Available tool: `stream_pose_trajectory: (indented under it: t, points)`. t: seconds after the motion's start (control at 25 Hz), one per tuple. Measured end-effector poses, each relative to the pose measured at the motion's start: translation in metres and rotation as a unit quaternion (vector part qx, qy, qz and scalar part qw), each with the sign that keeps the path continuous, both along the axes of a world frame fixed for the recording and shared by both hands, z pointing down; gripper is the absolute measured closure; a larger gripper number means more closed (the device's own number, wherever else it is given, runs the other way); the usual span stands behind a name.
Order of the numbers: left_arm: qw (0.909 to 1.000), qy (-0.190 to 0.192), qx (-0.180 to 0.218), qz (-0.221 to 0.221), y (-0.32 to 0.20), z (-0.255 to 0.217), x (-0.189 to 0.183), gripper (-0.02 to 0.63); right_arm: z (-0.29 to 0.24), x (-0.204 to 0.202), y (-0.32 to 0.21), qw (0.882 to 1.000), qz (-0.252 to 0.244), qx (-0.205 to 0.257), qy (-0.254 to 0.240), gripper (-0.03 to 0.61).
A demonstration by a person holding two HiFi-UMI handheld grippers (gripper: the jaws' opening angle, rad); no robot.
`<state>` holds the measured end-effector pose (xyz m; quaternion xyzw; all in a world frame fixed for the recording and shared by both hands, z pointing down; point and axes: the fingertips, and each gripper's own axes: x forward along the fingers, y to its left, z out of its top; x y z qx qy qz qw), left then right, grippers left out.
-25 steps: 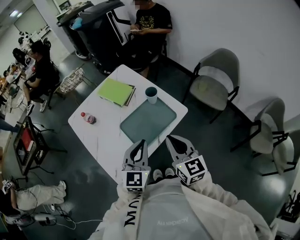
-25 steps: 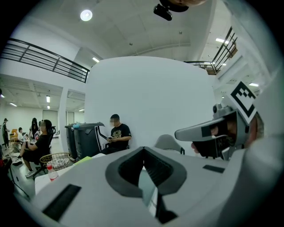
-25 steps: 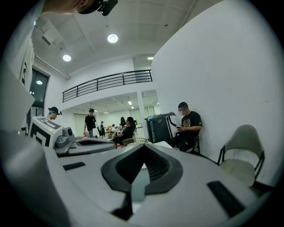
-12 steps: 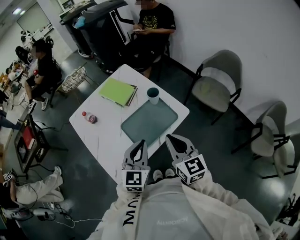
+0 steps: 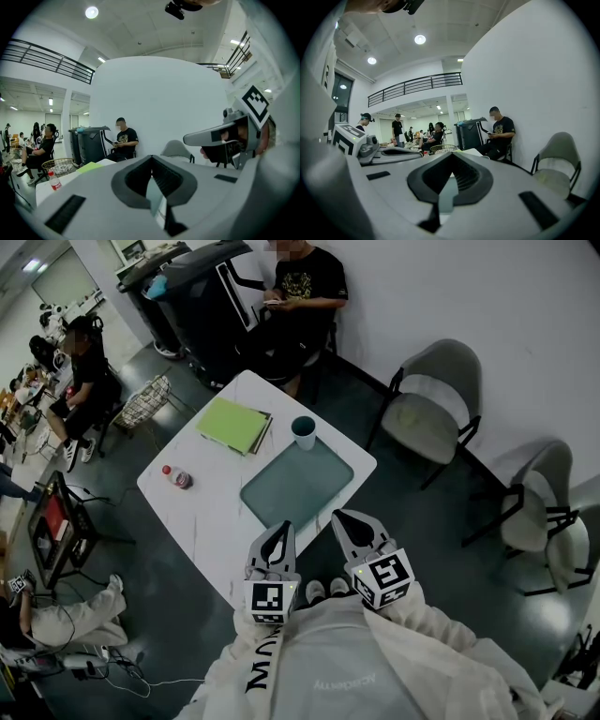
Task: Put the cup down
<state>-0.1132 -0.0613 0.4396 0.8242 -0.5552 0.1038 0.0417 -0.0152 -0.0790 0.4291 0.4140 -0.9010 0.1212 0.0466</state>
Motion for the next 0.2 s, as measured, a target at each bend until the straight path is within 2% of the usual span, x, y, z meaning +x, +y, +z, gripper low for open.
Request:
stream_pose_trajectory:
  t: [0.2]
  points:
    - [1.0, 0.001, -0.003, 0.0, -0.0013, 0.004, 0.0003, 0.601, 0.004, 0.0007, -0.0015, 1.0, 0.001, -0.002, 0.0, 0.574]
